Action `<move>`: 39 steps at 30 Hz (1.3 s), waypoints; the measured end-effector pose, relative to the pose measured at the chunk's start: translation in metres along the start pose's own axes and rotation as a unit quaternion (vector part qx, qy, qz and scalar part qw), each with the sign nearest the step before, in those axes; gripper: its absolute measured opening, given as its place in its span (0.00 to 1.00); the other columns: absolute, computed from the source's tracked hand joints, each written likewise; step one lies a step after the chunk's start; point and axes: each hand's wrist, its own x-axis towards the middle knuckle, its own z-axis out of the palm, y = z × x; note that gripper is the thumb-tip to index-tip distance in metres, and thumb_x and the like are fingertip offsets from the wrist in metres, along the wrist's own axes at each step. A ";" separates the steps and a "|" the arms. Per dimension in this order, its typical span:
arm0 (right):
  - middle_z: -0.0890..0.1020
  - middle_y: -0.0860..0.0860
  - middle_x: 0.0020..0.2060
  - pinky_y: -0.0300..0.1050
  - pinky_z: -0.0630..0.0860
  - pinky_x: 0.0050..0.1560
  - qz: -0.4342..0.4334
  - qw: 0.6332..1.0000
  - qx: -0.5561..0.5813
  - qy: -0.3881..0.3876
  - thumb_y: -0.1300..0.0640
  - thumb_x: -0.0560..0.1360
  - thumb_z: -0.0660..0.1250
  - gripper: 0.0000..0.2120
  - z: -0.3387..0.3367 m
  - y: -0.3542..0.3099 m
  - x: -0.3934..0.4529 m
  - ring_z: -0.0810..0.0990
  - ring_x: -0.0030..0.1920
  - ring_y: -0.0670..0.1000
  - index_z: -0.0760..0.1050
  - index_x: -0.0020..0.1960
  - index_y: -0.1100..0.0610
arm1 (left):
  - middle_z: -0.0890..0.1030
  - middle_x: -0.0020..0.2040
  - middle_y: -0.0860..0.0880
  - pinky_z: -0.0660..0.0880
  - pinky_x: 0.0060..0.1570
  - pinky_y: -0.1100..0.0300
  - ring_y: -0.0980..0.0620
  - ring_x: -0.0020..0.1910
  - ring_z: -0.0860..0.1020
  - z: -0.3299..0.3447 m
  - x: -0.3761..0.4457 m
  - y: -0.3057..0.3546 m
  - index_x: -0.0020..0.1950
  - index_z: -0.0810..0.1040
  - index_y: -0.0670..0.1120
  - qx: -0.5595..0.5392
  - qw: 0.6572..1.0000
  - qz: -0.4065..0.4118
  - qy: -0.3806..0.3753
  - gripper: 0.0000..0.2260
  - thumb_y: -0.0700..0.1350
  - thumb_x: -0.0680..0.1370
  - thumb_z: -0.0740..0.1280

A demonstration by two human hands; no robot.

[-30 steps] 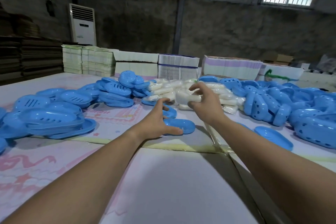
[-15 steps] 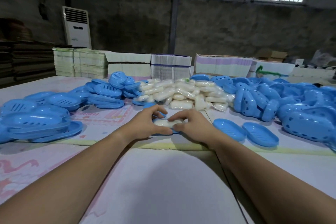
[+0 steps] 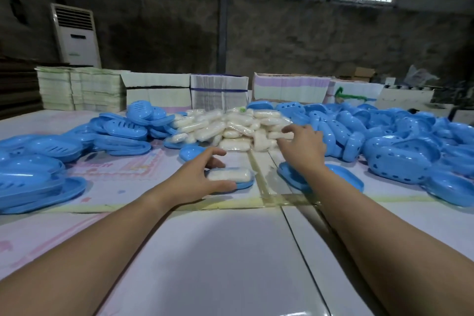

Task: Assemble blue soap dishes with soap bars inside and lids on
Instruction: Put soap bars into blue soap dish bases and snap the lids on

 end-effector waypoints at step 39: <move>0.84 0.49 0.44 0.40 0.77 0.41 0.023 0.834 0.490 -0.253 0.59 0.78 0.66 0.07 -0.001 -0.039 -0.039 0.81 0.45 0.48 0.83 0.48 0.51 | 0.81 0.59 0.67 0.74 0.56 0.70 0.68 0.59 0.77 0.001 0.000 0.004 0.67 0.72 0.61 -0.015 0.999 0.023 -0.018 0.35 0.56 0.62 0.81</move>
